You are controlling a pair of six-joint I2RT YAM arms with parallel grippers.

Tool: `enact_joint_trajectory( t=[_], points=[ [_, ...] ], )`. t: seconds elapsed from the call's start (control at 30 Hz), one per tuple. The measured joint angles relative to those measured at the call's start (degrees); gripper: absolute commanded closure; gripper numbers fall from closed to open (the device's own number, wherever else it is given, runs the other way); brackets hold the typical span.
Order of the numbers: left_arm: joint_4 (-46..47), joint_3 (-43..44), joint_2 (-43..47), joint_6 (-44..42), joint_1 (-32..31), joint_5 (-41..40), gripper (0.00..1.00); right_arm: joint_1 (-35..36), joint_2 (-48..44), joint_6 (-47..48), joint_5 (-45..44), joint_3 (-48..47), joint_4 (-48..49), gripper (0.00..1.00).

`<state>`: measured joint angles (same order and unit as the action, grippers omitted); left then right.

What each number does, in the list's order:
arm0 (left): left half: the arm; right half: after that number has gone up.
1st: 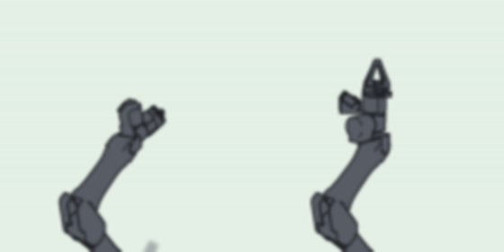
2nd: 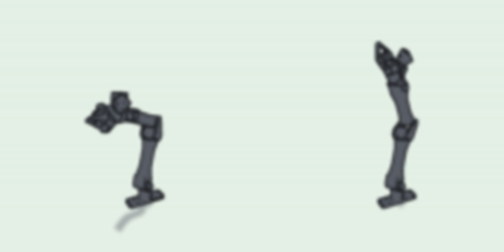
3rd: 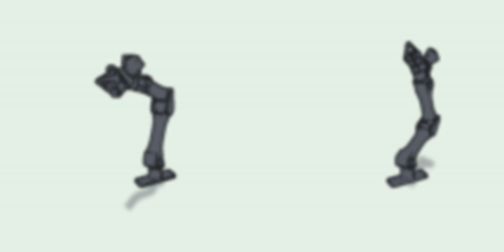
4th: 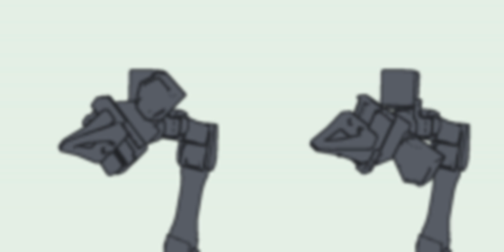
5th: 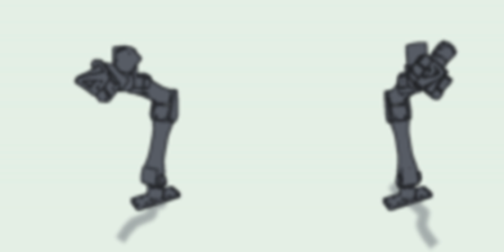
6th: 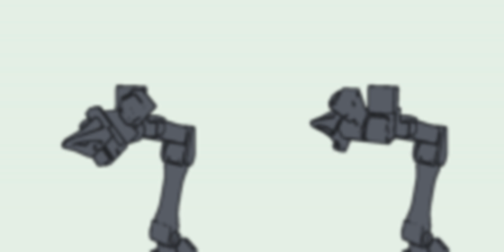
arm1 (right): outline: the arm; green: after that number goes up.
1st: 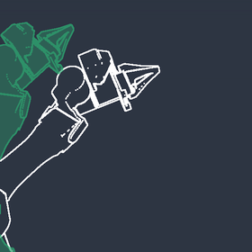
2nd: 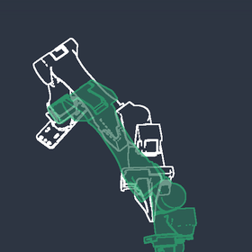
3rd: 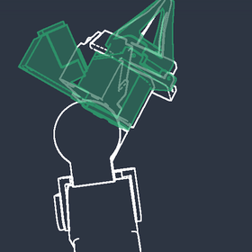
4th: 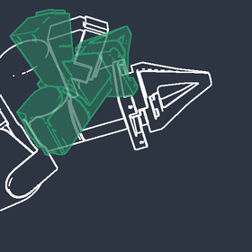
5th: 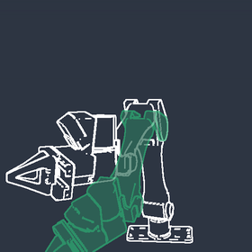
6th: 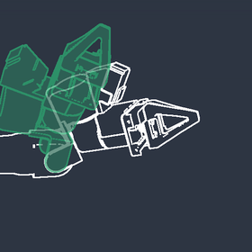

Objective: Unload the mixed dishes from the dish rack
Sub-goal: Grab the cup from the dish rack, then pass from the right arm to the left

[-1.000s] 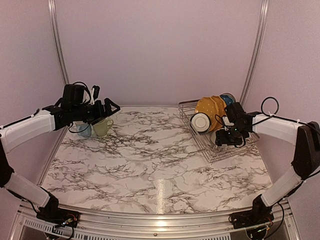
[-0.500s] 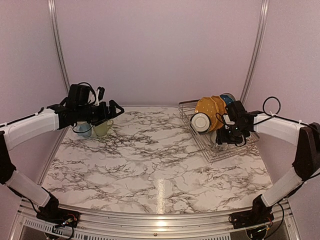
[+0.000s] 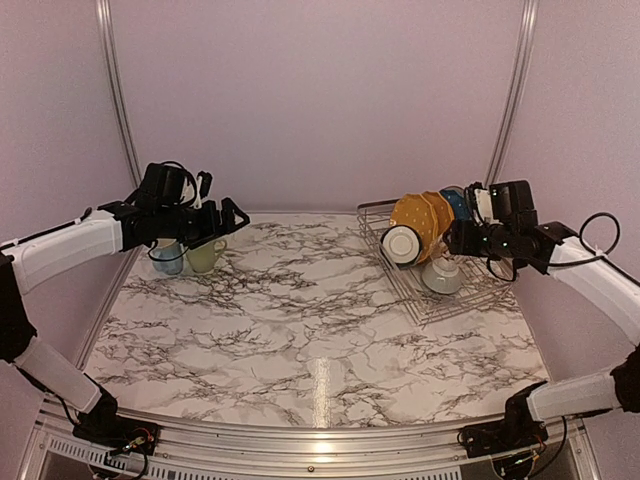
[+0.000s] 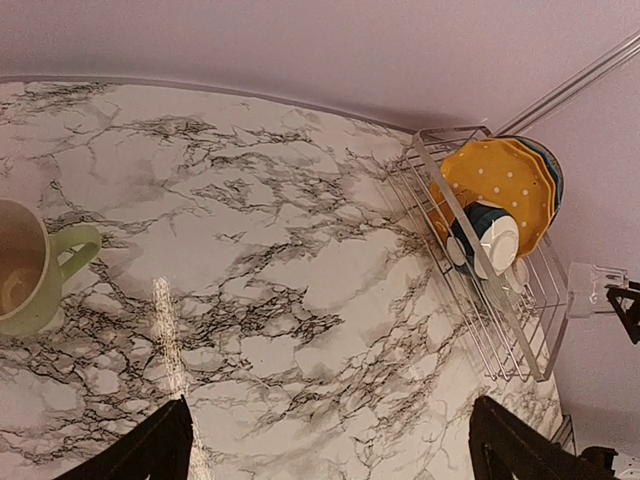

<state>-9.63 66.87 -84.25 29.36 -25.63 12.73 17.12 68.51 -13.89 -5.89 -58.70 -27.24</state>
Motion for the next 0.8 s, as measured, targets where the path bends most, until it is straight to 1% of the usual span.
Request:
enact_joint_trajectory(
  t=[0.13,0.23,0.4,0.63,0.8],
  points=[
    [0.2,0.0,0.0,0.0,-0.2,0.4,0.01,0.0,-5.1,-1.2,1.8,2.7,5.4,0.86],
    [1.0,0.0,0.0,0.5,-0.3,1.9,0.01,0.0,-5.8,-2.6,4.9,3.9,9.0,0.87],
    [6.2,-0.9,0.0,2.9,-0.6,6.0,0.04,0.0,-5.2,-6.7,13.9,5.5,16.9,0.88],
    [18.4,-6.0,0.1,9.1,-3.7,11.5,0.04,0.4,1.8,-17.9,30.9,7.5,35.0,0.9],
    [29.4,-8.7,-0.7,15.2,-7.1,15.5,0.04,2.7,7.3,-25.3,36.5,10.2,43.0,0.9]
  ],
)
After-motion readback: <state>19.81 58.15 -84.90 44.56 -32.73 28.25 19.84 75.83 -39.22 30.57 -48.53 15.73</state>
